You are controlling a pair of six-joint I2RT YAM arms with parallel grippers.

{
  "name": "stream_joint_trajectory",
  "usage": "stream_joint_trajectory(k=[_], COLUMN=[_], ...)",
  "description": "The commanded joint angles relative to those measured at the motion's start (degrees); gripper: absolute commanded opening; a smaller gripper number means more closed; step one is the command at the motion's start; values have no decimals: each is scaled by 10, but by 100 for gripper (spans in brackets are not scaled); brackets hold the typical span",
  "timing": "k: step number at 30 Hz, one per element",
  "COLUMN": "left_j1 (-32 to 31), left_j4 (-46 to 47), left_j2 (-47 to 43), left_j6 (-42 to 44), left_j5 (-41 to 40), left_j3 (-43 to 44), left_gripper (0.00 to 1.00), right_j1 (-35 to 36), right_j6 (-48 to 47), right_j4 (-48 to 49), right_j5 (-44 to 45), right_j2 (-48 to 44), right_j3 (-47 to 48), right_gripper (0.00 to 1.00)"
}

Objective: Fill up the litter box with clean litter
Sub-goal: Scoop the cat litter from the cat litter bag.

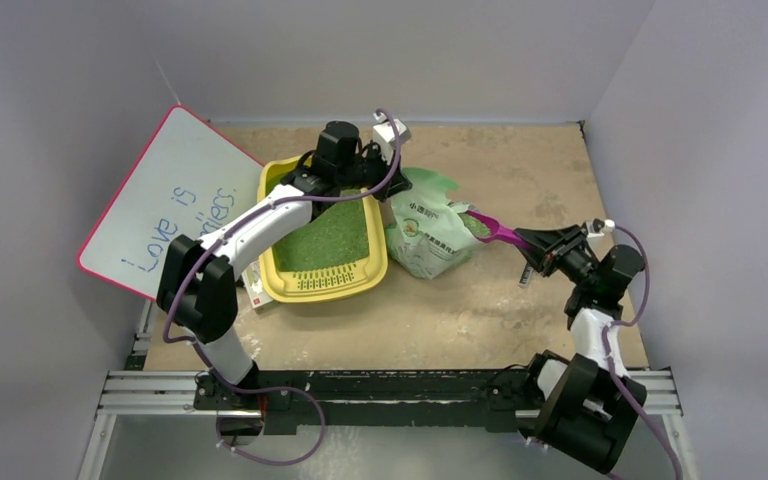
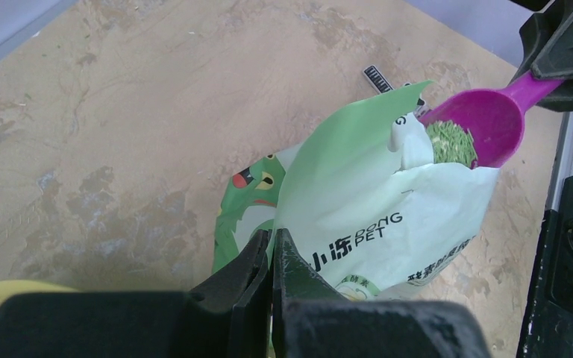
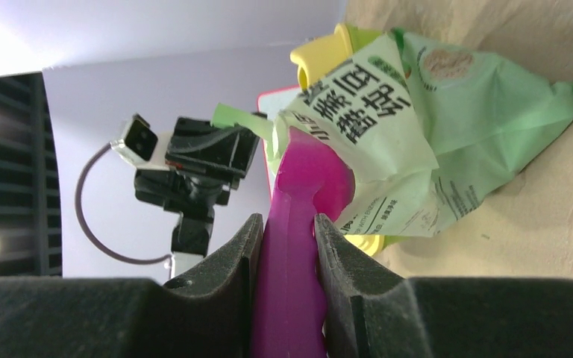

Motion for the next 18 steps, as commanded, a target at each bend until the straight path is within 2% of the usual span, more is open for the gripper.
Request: stream_joint_trajectory(k=[1,4,9,18], left_j1=[0,0,0,0], left_j4=[24,21,17,23], left_j2=[-9,-7,-9,-3], left_j6=[-3,-3,0,-6], left_j5=[2,3,1,-4], left_j3=[6,9,9,7], left_gripper=[0,0,0,0], right_j1=[-24,-57,-65,-65], right_j6=[-22,-81,-73,-154], right_j4=[18,-90,-84,-224], right_j5=[-48,-80,-92,-56], right_j2=[-15,-28,-34,-85], right_j3=[18,38,35,82], right_gripper=[0,0,0,0])
